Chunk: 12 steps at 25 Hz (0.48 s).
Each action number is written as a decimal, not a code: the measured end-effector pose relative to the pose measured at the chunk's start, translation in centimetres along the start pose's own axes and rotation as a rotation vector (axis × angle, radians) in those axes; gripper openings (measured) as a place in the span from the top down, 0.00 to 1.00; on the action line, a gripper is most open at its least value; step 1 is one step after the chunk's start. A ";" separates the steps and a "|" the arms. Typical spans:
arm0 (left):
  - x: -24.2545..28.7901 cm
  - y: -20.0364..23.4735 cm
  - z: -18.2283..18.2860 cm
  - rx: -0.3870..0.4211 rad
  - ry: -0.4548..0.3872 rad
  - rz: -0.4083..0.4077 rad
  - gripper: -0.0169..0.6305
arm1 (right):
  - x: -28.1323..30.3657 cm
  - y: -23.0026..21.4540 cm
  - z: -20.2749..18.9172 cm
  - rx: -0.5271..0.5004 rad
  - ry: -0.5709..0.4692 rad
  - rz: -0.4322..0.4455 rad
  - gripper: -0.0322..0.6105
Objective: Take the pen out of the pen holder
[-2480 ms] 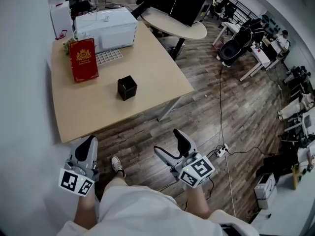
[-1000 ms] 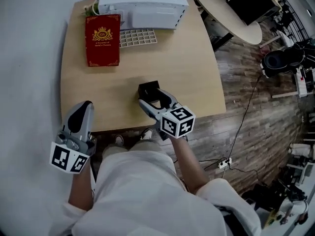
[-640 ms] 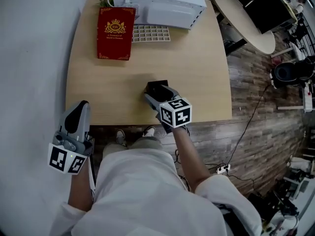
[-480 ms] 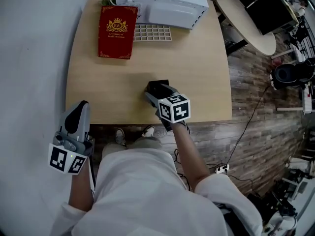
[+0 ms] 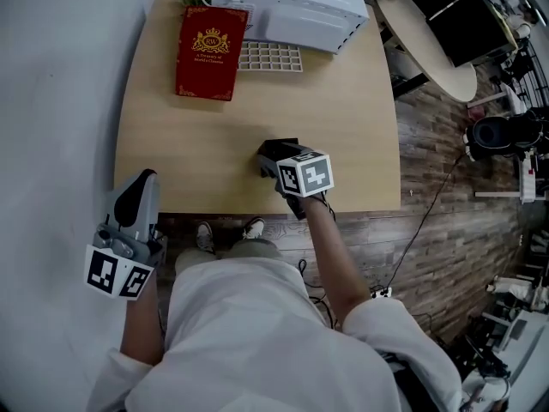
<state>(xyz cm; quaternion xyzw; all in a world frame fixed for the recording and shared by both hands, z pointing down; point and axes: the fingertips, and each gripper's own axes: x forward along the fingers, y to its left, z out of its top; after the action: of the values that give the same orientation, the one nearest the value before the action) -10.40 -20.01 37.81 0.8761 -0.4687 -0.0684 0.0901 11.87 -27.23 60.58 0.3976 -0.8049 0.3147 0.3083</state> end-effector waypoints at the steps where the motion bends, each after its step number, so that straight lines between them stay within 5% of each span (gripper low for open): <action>1: -0.1 0.2 0.0 -0.003 -0.006 0.001 0.95 | 0.1 0.0 0.0 0.000 0.010 0.001 0.56; 12: -1.1 1.6 -0.2 -0.058 -0.039 -0.017 0.95 | 0.7 -0.4 -0.2 -0.056 0.137 -0.025 0.60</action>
<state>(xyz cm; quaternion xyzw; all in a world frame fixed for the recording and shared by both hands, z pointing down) -12.22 -19.97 38.44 0.8756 -0.4606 -0.0997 0.1056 11.86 -27.63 61.34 0.3763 -0.7855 0.3146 0.3773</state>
